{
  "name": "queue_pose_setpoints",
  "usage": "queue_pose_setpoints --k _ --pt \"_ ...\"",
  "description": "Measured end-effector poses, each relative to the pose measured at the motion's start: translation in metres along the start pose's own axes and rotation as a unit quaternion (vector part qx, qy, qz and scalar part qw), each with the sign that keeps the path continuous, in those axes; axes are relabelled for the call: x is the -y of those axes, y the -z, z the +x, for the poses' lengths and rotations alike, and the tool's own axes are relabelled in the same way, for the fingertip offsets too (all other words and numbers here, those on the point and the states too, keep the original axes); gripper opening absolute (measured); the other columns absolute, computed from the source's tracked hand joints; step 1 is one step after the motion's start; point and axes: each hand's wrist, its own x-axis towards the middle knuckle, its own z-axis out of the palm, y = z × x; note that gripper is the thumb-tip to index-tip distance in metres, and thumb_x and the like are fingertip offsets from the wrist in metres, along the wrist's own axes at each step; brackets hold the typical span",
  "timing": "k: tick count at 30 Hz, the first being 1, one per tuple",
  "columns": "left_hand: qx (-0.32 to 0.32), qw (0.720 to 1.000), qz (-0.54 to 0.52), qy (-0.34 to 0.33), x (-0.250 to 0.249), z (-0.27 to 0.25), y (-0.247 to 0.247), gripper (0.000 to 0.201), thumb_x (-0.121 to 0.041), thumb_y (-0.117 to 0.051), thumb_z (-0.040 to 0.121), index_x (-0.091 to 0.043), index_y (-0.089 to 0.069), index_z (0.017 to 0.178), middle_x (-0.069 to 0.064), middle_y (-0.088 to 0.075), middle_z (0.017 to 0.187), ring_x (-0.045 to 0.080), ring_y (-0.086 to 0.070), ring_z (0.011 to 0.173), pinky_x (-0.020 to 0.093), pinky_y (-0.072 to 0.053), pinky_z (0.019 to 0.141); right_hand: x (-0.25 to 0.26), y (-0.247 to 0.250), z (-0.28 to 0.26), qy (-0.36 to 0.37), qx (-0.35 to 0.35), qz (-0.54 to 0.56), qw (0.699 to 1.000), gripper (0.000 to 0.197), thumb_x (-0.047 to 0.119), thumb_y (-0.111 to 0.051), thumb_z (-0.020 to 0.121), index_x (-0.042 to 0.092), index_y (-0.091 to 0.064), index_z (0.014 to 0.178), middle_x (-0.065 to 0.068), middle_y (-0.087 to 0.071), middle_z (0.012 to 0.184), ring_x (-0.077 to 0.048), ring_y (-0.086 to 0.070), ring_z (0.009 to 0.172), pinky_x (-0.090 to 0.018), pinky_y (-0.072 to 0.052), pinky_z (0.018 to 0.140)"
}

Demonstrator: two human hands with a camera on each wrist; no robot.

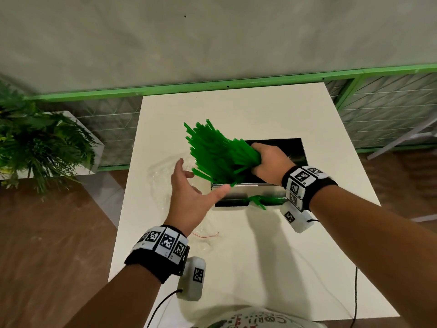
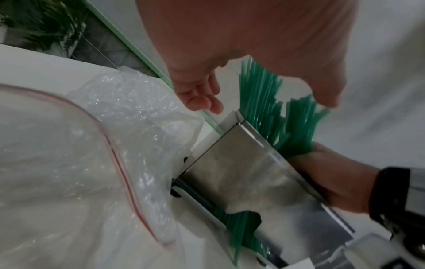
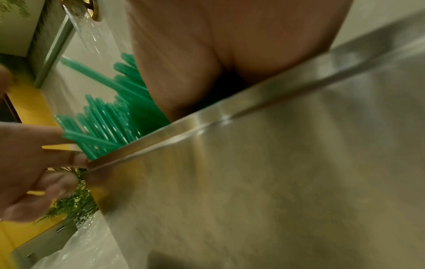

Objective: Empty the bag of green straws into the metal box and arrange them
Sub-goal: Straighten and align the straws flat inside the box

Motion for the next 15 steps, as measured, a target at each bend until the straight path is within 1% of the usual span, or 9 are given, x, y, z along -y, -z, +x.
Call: queue_pose_setpoints --k 2,4,5,7,8,10,11,13,15 --pt "0.026 0.999 0.046 0.005 0.001 0.001 -0.009 0.136 -0.068 -0.087 0.052 -0.039 -0.007 0.158 -0.004 -0.037 0.142 0.023 -0.053 0.126 0.04 -0.05 0.105 0.001 0.002 0.002 -0.007 0.019 -0.008 1.0 0.03 0.0 -0.064 0.079 0.01 -0.059 0.107 -0.011 -0.067 0.09 -0.03 -0.064 0.085 -0.035 -0.052 0.07" --pt "0.028 0.997 0.066 -0.003 0.002 0.004 -0.017 0.131 -0.06 -0.091 0.058 -0.03 -0.012 0.159 -0.002 -0.034 0.146 0.016 -0.047 0.133 0.034 -0.044 0.11 0.0 0.001 0.004 -0.013 0.046 -0.011 0.999 0.041 0.0 -0.065 0.08 0.011 -0.055 0.118 -0.011 -0.067 0.097 -0.029 -0.064 0.089 -0.034 -0.051 0.072" --pt "0.021 0.998 0.067 -0.007 0.001 0.007 -0.02 0.125 -0.058 -0.09 0.061 -0.027 -0.018 0.158 -0.002 -0.035 0.144 0.012 -0.046 0.131 0.03 -0.043 0.107 0.001 0.0 0.005 -0.013 0.057 -0.018 0.998 0.051 0.0 -0.065 0.079 0.013 -0.052 0.126 -0.011 -0.067 0.103 -0.029 -0.064 0.092 -0.035 -0.053 0.076" --pt "0.005 0.997 0.071 -0.014 -0.002 0.013 -0.023 0.107 -0.059 -0.088 0.065 -0.029 -0.032 0.152 -0.004 -0.037 0.135 0.008 -0.045 0.12 0.026 -0.039 0.099 0.001 -0.004 0.01 -0.003 0.076 -0.035 0.996 0.069 0.003 -0.065 0.076 0.017 -0.046 0.14 -0.01 -0.062 0.113 -0.029 -0.062 0.102 -0.037 -0.053 0.084" --pt "0.002 0.997 0.078 -0.016 -0.003 0.016 -0.024 0.098 -0.059 -0.086 0.067 -0.029 -0.039 0.147 -0.005 -0.038 0.131 0.007 -0.045 0.116 0.025 -0.039 0.097 0.0 -0.006 0.013 0.002 0.084 -0.047 0.995 0.073 0.005 -0.065 0.076 0.019 -0.044 0.144 -0.011 -0.059 0.115 -0.03 -0.06 0.104 -0.036 -0.052 0.084" --pt "0.001 0.996 0.092 -0.017 -0.006 0.021 -0.024 0.082 -0.06 -0.083 0.071 -0.027 -0.05 0.139 -0.004 -0.04 0.125 0.009 -0.049 0.111 0.024 -0.039 0.094 -0.001 -0.008 0.017 0.003 0.095 -0.069 0.993 0.074 0.007 -0.065 0.077 0.021 -0.042 0.146 -0.013 -0.05 0.112 -0.034 -0.058 0.101 -0.033 -0.048 0.082" --pt "-0.003 0.995 0.094 -0.02 -0.007 0.023 -0.024 0.075 -0.059 -0.082 0.073 -0.026 -0.055 0.135 -0.003 -0.041 0.122 0.011 -0.053 0.109 0.023 -0.04 0.092 0.0 -0.009 0.018 0.004 0.096 -0.079 0.992 0.075 0.008 -0.067 0.077 0.022 -0.041 0.146 -0.014 -0.048 0.113 -0.035 -0.057 0.1 -0.034 -0.05 0.083" --pt "-0.017 0.995 0.093 -0.028 -0.009 0.026 -0.023 0.065 -0.057 -0.08 0.076 -0.024 -0.059 0.128 -0.002 -0.044 0.118 0.014 -0.059 0.101 0.025 -0.045 0.089 0.001 -0.009 0.019 0.002 0.093 -0.099 0.991 0.082 0.013 -0.072 0.074 0.022 -0.037 0.147 -0.017 -0.045 0.118 -0.039 -0.056 0.102 -0.042 -0.053 0.089" --pt "-0.02 0.995 0.094 -0.039 -0.011 0.029 -0.023 0.06 -0.054 -0.08 0.078 -0.024 -0.06 0.125 -0.001 -0.045 0.116 0.014 -0.06 0.09 0.028 -0.049 0.087 0.001 -0.012 0.018 -0.002 0.09 -0.118 0.989 0.09 0.016 -0.076 0.071 0.021 -0.032 0.149 -0.019 -0.044 0.124 -0.04 -0.055 0.106 -0.047 -0.054 0.092"
